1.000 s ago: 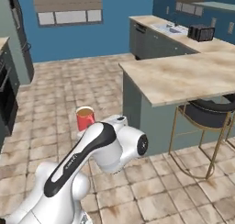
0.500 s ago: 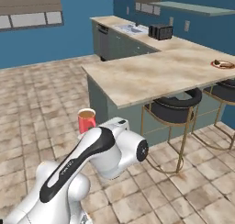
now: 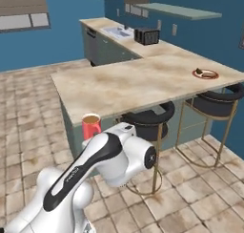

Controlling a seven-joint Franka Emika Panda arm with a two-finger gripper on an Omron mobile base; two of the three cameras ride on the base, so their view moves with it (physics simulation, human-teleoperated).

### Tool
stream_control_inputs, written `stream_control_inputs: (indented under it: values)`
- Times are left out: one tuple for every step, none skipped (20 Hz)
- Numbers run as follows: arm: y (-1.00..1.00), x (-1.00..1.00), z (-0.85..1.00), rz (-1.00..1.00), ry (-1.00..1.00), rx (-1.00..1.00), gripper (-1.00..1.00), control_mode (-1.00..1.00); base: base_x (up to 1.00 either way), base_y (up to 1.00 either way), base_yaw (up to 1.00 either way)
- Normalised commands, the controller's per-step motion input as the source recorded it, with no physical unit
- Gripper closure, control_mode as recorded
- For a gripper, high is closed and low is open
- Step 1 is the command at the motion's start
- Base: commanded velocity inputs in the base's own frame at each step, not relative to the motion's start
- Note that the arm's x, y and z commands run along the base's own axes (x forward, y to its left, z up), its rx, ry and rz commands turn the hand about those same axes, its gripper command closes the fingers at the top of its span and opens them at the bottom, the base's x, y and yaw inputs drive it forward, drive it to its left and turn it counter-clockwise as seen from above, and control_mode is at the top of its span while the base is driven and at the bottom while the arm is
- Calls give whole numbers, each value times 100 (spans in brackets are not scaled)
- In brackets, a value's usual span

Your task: Pick up the brewed coffee from the coffee machine and place it next to the breakfast plate on the dining counter.

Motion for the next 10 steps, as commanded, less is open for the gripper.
stream_control_inputs:
  values:
    - [0,0,0,0,0,0,100,100,100,-100,6]
    - [0,0,0,0,0,0,100,100,100,-100,6]
    - [0,0,0,0,0,0,100,100,100,-100,4]
    - [0,0,0,0,0,0,100,100,100,-100,3]
    - [0,0,0,0,0,0,100,100,100,-100,3]
    - [0,0,0,0,0,0,100,100,100,-100,4]
    - [0,0,0,0,0,0,100,100,100,-100,5]
    - [0,0,0,0,0,0,100,100,100,-100,6]
    - [0,0,0,0,0,0,100,100,100,-100,7]
    - [0,0,0,0,0,0,100,100,100,-100,6]
